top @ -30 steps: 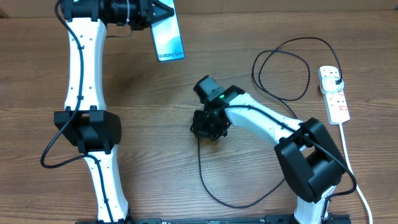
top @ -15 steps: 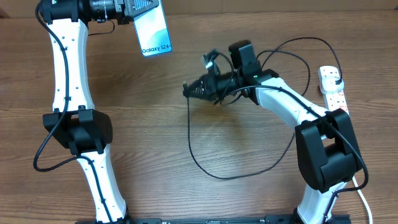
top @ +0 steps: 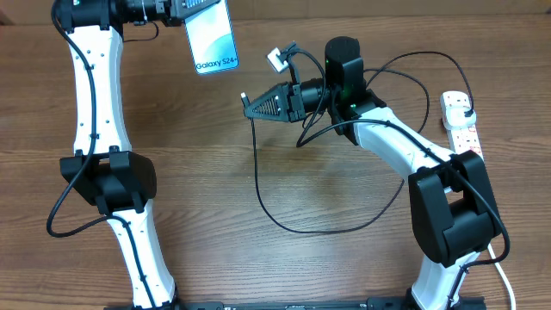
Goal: Plug charger to phone and switch on socket
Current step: 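Move the held connector up toward the phone's bottom port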
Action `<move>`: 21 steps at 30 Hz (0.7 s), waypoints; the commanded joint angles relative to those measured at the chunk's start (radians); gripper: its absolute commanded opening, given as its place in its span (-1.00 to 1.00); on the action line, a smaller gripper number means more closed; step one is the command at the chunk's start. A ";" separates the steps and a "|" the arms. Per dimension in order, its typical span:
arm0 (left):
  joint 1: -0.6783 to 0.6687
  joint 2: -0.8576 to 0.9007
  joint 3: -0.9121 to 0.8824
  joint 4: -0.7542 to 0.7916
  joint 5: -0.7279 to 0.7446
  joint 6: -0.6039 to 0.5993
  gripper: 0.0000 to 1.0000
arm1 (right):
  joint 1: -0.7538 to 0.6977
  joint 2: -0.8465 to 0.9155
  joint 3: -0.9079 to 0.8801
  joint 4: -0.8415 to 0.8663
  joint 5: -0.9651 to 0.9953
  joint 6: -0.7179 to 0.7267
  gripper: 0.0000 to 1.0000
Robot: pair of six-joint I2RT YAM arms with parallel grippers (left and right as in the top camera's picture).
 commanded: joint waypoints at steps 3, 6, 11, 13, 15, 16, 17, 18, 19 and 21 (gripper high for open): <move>-0.019 0.003 0.003 0.061 0.008 -0.114 -0.91 | 0.003 -0.013 0.018 0.134 0.056 0.141 -0.92; -0.031 0.003 0.003 0.115 -0.011 -0.180 -0.92 | 0.003 -0.013 0.018 0.169 0.089 0.176 -0.92; -0.050 0.003 0.003 0.199 -0.030 -0.280 -0.91 | 0.003 -0.013 0.018 0.169 0.153 0.206 -0.92; -0.058 0.003 0.003 0.219 -0.031 -0.288 -0.91 | 0.003 -0.013 0.018 0.176 0.180 0.237 -0.92; -0.063 0.003 0.003 0.228 -0.030 -0.288 -0.92 | 0.003 -0.013 0.018 0.207 0.183 0.256 -0.92; -0.065 0.003 0.003 0.232 -0.031 -0.288 -0.92 | 0.003 -0.013 0.018 0.220 0.183 0.261 -0.92; -0.067 0.003 0.003 0.235 -0.031 -0.288 -0.92 | 0.003 -0.013 0.018 0.239 0.183 0.269 -0.92; -0.068 0.003 0.003 0.239 -0.031 -0.288 -0.92 | 0.003 -0.013 0.018 0.261 0.187 0.286 -0.92; -0.069 0.003 0.003 0.242 -0.031 -0.288 -0.92 | 0.003 -0.013 0.018 0.272 0.194 0.299 -0.92; -0.068 0.003 0.003 0.246 -0.034 -0.288 -0.92 | 0.003 -0.013 0.018 0.294 0.207 0.312 -0.92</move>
